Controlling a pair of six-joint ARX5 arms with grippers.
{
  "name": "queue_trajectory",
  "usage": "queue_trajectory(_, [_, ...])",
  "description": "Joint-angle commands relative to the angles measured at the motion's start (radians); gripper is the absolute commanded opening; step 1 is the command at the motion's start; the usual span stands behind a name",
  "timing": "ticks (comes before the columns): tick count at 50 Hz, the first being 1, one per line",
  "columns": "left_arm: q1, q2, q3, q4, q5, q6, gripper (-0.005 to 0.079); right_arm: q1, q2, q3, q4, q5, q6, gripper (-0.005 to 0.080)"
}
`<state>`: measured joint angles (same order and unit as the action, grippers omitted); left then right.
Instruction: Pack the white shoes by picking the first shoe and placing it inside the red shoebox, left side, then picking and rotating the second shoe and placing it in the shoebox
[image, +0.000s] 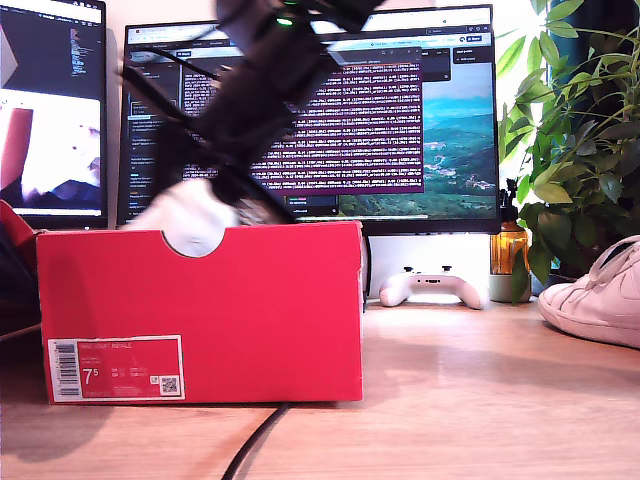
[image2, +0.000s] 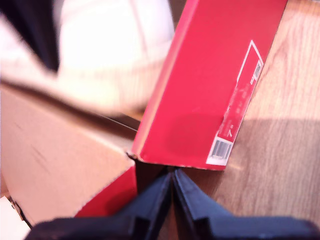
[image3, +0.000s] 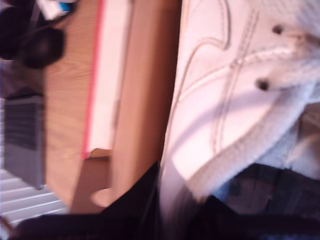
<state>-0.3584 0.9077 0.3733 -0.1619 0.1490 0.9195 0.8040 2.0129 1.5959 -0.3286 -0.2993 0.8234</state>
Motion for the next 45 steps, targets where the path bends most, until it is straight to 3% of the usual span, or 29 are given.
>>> queue_trajectory(1, [-0.002, 0.010, 0.007, 0.005, 0.004, -0.003, -0.0019, -0.001, 0.033, 0.016, 0.019, 0.021, 0.006, -0.0012])
queue_trajectory(14, [-0.002, 0.010, 0.007, 0.005, 0.003, -0.003, -0.0019, -0.001, 0.051, 0.016, 0.001, 0.126, 0.014, -0.0013])
queue_trajectory(26, [-0.002, 0.010, 0.007, 0.005, 0.003, -0.003, -0.0019, -0.001, 0.053, 0.016, -0.009, 0.150, 0.009, -0.0005])
queue_trajectory(36, [-0.002, 0.010, 0.007, 0.005, 0.003, -0.003, -0.0019, 0.001, 0.053, 0.016, -0.008, 0.143, 0.010, 0.0259])
queue_trajectory(45, [-0.002, 0.010, 0.007, 0.003, 0.004, -0.003, -0.0018, 0.001, 0.053, 0.017, 0.011, 0.122, 0.008, 0.0288])
